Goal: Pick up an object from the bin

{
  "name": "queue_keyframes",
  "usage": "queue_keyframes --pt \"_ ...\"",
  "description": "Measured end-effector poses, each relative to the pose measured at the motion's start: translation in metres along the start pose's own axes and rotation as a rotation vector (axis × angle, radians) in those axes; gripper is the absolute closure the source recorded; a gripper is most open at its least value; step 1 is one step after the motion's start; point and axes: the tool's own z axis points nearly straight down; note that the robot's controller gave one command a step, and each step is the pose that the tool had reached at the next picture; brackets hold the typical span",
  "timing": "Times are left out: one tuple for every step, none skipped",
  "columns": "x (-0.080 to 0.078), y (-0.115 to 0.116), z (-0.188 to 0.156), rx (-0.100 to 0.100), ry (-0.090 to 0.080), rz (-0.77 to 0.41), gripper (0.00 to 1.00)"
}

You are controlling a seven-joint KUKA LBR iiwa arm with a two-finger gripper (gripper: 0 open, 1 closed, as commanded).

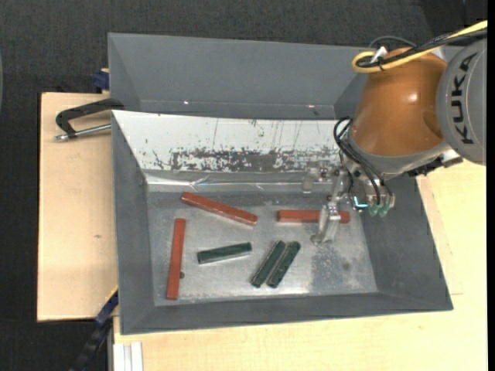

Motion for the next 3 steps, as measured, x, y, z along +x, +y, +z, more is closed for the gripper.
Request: queue_keyframes --pt "-0.002 0.000 -0.004 0.000 -0.009 0.000 0.00" --pt "-0.017 -0.006 0.042 0.001 -0.016 -0.004 0.00" --pt "-0.019 -0.062 0.097 -0.001 -0.011 0.074 0.00"
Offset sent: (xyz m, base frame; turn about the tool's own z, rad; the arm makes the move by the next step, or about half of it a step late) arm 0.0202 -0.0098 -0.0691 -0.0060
